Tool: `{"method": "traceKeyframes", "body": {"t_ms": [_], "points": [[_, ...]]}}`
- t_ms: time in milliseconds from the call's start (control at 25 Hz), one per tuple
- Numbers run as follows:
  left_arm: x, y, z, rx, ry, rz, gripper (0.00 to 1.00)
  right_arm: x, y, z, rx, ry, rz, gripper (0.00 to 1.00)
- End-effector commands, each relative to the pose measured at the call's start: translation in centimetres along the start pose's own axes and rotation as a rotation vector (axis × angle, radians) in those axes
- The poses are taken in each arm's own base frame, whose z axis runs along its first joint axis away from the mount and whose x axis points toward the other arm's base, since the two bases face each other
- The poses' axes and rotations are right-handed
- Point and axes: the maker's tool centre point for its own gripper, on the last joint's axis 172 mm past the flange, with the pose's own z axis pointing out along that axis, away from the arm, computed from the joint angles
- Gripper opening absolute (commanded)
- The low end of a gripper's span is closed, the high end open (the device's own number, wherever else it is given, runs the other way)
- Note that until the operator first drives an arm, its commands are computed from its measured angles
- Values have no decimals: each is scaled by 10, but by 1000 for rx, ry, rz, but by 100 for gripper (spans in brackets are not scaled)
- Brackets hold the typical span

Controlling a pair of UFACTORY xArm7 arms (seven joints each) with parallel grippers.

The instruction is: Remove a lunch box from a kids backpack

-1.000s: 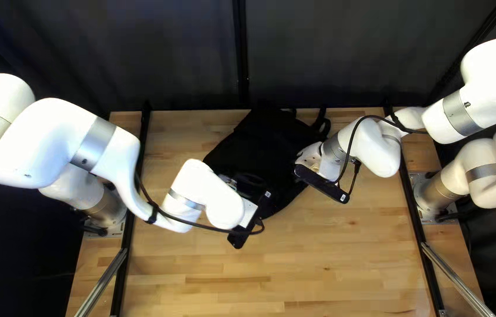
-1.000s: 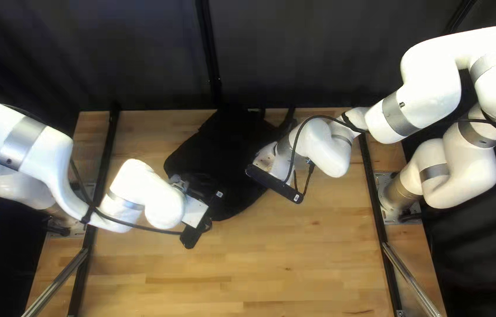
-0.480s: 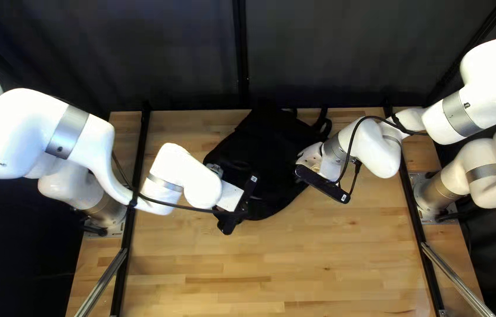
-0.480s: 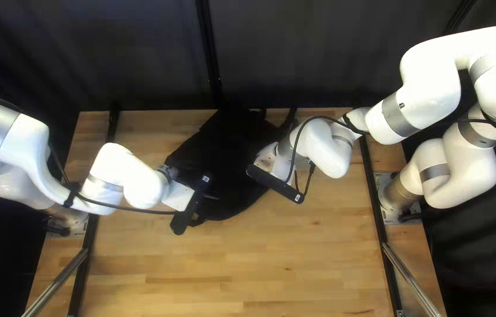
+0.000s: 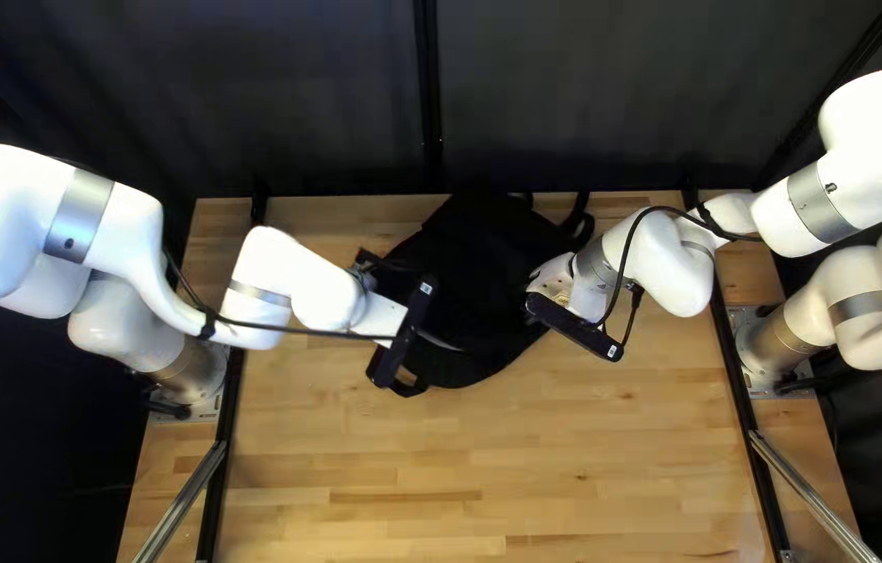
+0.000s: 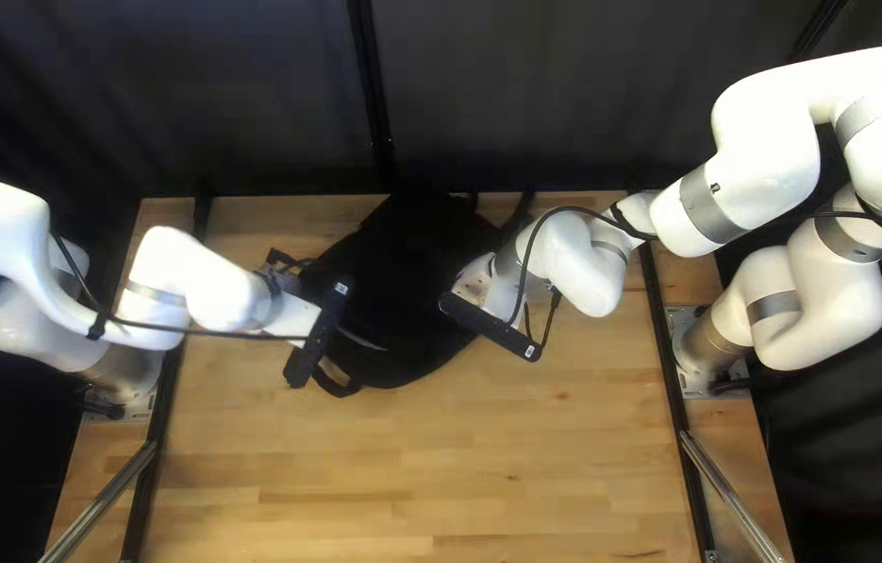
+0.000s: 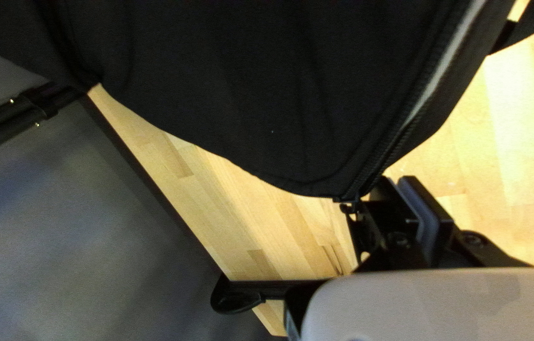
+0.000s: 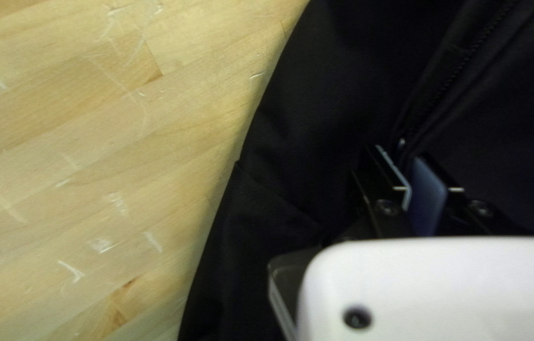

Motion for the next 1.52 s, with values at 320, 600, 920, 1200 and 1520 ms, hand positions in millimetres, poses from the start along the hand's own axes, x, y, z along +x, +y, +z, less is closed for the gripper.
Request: {"method": "traceKeyframes", "body": {"t_ms": [320,600,920,1200,1520], "points": [[-13,-32,20,-26,52,-5,0,-1,0,0,1,1,-2,0],[-16,-45,32,-39,59,-8,0,-2,0,-2,-1,2,-2,0],[-25,-51,27,-48,48,-22,74,0,-1,-5,-3,-4,1,0],[-30,-45,-3,-70,9,-77,100,1,-12,-12,13,-5,3,0],[-29,-17,-42,-121,-27,-197,100,11,-45,-23,59,-8,13,0]]}}
